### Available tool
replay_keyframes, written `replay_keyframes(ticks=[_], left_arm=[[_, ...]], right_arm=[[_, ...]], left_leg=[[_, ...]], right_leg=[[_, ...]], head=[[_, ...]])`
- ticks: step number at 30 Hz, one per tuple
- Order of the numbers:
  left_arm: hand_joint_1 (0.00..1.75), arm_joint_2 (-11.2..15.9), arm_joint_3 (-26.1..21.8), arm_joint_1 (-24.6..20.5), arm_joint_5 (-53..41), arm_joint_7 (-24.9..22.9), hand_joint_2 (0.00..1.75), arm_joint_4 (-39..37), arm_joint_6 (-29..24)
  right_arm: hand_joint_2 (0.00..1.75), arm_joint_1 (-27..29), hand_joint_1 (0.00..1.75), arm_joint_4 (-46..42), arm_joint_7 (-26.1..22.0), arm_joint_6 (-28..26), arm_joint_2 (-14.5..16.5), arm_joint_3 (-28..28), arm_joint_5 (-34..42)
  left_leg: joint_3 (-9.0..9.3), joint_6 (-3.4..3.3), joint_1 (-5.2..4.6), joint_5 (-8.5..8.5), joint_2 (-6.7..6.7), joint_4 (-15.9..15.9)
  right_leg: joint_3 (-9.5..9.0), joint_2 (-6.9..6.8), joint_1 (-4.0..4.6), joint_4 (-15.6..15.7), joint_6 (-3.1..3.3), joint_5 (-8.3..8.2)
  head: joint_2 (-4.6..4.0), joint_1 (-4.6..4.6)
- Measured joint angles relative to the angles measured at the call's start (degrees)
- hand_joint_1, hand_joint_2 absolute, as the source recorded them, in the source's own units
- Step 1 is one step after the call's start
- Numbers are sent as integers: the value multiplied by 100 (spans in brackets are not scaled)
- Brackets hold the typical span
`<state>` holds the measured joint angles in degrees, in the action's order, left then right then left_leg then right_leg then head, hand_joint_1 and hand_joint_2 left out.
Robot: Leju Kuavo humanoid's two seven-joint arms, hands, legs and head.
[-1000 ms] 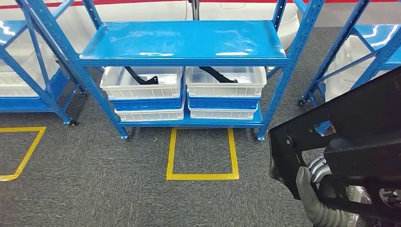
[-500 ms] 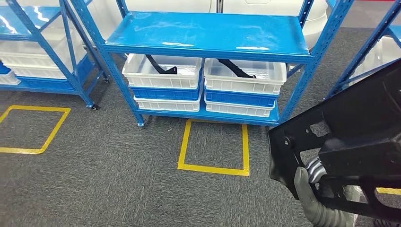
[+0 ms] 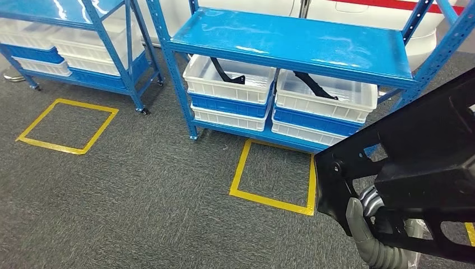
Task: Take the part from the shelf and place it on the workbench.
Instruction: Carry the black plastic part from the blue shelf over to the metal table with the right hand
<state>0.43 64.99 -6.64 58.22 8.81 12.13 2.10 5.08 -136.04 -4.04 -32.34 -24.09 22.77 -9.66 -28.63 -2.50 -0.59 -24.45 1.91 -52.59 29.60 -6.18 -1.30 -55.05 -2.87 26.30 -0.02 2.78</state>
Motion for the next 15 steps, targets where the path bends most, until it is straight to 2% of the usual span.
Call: replay_keyframes(ticks=[1, 3, 4, 5, 6, 7, 8, 10, 11, 12, 14, 15], left_arm=[[0, -1, 0, 2, -4, 0, 175, 0, 0], [0, -2, 0, -13, -20, 1, 175, 0, -20], [0, -1, -1, -20, -30, 1, 175, 0, -32], [0, -1, -1, -18, -40, 2, 175, 0, -44], [0, -1, 0, -12, -51, 5, 175, 0, -48], [0, -1, 1, -5, -56, 10, 175, 0, -48], [0, -1, 1, -2, -61, 20, 175, 0, -48], [0, -1, 1, -10, -70, 42, 175, 0, -48], [0, 1, 1, -17, -75, 51, 175, 0, -48], [0, 2, 1, -21, -80, 55, 175, 0, -48], [0, 15, 2, -11, -87, 59, 175, -1, -47], [0, 23, 2, 3, -89, 59, 175, -1, -46]], right_arm=[[175, 0, 175, 0, -4, 4, -5, 0, 1], [175, 11, 175, 1, -13, 10, -20, 1, 4], [175, 18, 175, 2, -17, 9, -25, 1, 4], [175, 24, 175, 3, -17, 6, -28, 3, 4], [175, 25, 175, 3, -17, 1, -28, 4, 4], [175, 26, 175, 4, -18, -6, -28, 6, 3], [175, 26, 175, 4, -19, -15, -28, 7, 2], [175, 28, 175, 4, -21, -30, -31, 7, 0], [175, 33, 175, 3, -25, -39, -32, 7, 1], [175, 39, 175, 3, -29, -50, -33, 7, 2], [175, 48, 175, 2, -44, -71, -33, 7, 6], [175, 53, 175, 2, -52, -80, -33, 7, 9]], left_leg=[[-4, -38, 14, 42, -57, 31], [-29, -84, 21, 94, -179, 57], [-47, -98, 15, 105, -245, 53], [-57, -101, 9, 113, -315, 50], [-62, -101, 4, 120, -389, 44], [-63, -97, 3, 124, -463, 34], [-62, -90, 5, 125, -540, 19], [-89, -58, 1, 114, -680, -39], [-120, -30, -1, 113, -740, -67], [-154, 2, -2, 118, -795, -85], [-211, 63, 20, 142, -904, -97], [-243, 91, 25, 115, -860, -144]], right_leg=[[68, 125, -1, -154, -22, 119], [366, 445, 10, -826, -30, 518], [544, 529, 13, -1232, -22, 703], [669, 566, 19, -1525, -15, 798], [701, 581, 20, -1620, -8, 780], [612, 591, 18, -1460, 0, 645], [425, 631, 12, -1099, 6, 438], [34, 868, -11, -307, 18, 130], [-69, 965, -17, -76, 26, 70], [-100, 1017, -12, 12, 39, 73], [-92, 899, 0, 31, 91, 55], [-97, 830, 0, 43, 122, 41]], head=[[0, -3], [0, -12], [0, -14], [0, -16], [0, -16], [0, -16], [0, -17], [0, -16], [0, -16], [0, -13], [0, -10], [0, -5]])
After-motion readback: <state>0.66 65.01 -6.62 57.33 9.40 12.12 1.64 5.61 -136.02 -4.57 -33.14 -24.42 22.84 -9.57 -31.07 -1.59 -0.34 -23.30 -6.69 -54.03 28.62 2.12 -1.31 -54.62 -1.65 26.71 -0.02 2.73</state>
